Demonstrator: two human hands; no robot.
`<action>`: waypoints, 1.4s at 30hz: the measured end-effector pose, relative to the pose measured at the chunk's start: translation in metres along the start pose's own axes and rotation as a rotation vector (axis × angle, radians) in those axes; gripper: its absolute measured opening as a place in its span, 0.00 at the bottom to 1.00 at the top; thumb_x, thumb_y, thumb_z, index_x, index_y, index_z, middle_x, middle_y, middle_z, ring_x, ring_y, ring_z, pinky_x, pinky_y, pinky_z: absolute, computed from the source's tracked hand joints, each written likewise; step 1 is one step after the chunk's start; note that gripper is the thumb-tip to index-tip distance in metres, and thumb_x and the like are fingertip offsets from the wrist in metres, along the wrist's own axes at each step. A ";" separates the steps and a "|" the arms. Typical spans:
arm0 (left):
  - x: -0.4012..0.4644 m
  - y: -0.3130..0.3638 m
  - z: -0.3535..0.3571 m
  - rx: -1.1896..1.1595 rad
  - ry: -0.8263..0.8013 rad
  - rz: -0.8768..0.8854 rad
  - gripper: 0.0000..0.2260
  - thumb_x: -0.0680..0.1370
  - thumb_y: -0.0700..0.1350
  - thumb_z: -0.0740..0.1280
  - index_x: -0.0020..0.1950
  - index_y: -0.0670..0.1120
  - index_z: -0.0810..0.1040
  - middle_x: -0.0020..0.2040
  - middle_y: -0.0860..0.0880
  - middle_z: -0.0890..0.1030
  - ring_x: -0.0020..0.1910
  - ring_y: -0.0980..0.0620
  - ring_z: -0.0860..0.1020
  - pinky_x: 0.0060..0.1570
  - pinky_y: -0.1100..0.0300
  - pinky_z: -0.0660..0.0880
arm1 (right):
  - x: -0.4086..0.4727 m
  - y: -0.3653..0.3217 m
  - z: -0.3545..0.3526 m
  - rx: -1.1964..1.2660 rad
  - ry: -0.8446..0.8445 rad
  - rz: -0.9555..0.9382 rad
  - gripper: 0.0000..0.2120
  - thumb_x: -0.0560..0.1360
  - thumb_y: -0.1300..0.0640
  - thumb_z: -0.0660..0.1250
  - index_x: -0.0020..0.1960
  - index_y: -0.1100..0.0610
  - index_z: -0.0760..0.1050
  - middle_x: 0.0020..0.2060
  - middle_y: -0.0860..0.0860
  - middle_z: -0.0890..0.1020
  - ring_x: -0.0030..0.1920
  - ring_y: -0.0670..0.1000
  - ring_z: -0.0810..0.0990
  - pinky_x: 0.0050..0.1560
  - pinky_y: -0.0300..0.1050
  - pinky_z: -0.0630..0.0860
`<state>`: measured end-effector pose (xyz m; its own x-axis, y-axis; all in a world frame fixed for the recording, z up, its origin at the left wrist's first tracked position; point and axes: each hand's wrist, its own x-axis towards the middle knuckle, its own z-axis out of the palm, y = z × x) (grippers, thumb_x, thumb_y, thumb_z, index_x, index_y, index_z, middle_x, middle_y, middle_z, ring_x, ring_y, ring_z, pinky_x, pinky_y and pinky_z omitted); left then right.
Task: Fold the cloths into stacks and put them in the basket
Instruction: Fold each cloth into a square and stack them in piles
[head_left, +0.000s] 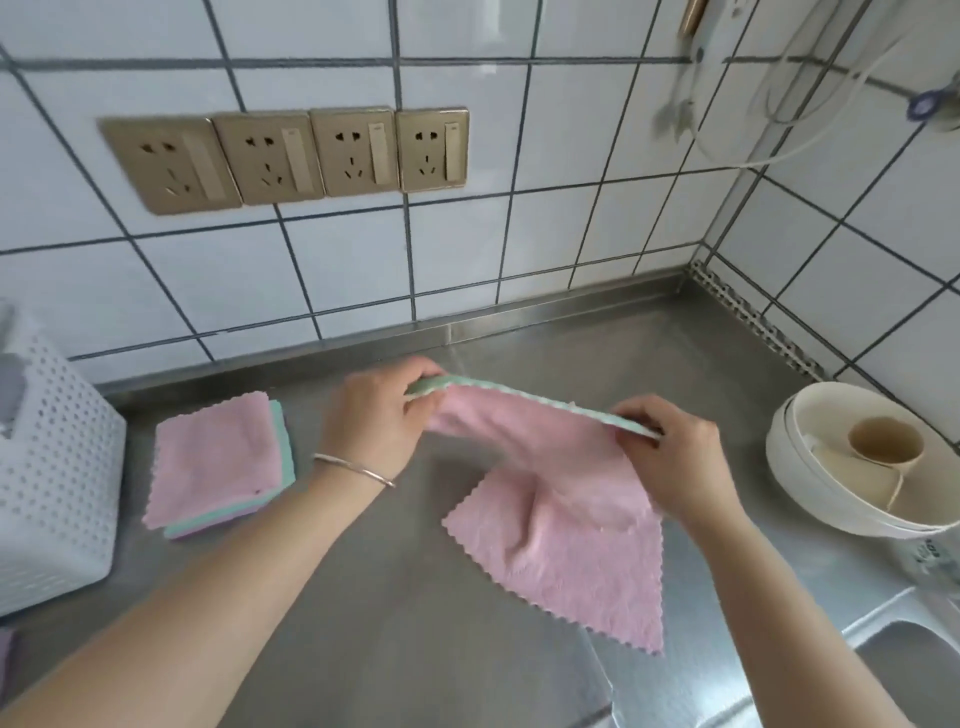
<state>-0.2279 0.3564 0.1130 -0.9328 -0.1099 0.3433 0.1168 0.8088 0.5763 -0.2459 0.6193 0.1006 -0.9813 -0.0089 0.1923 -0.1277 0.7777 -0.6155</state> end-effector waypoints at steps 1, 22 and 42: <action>0.002 -0.006 -0.018 -0.035 0.031 -0.035 0.14 0.69 0.53 0.61 0.45 0.49 0.82 0.40 0.49 0.84 0.40 0.48 0.80 0.42 0.56 0.74 | 0.007 -0.010 -0.005 0.046 -0.021 -0.016 0.06 0.70 0.65 0.68 0.43 0.55 0.81 0.32 0.44 0.80 0.34 0.38 0.76 0.34 0.26 0.68; -0.182 -0.162 -0.230 -0.277 -0.309 -0.430 0.09 0.67 0.60 0.63 0.42 0.76 0.75 0.45 0.75 0.78 0.47 0.75 0.75 0.48 0.80 0.67 | -0.066 -0.157 0.102 0.495 -0.785 -0.077 0.09 0.76 0.61 0.65 0.38 0.54 0.78 0.29 0.38 0.79 0.34 0.38 0.75 0.40 0.31 0.68; -0.275 -0.229 -0.115 -0.055 -0.731 -0.793 0.07 0.78 0.41 0.58 0.47 0.48 0.75 0.45 0.49 0.78 0.39 0.49 0.76 0.38 0.63 0.70 | -0.148 -0.066 0.194 -0.012 -0.991 0.273 0.07 0.75 0.62 0.63 0.47 0.62 0.79 0.36 0.53 0.77 0.36 0.49 0.72 0.38 0.41 0.67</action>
<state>0.0412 0.1351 -0.0275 -0.7253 -0.2047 -0.6573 -0.6117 0.6297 0.4789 -0.1202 0.4478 -0.0356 -0.6553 -0.3414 -0.6738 0.1138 0.8372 -0.5349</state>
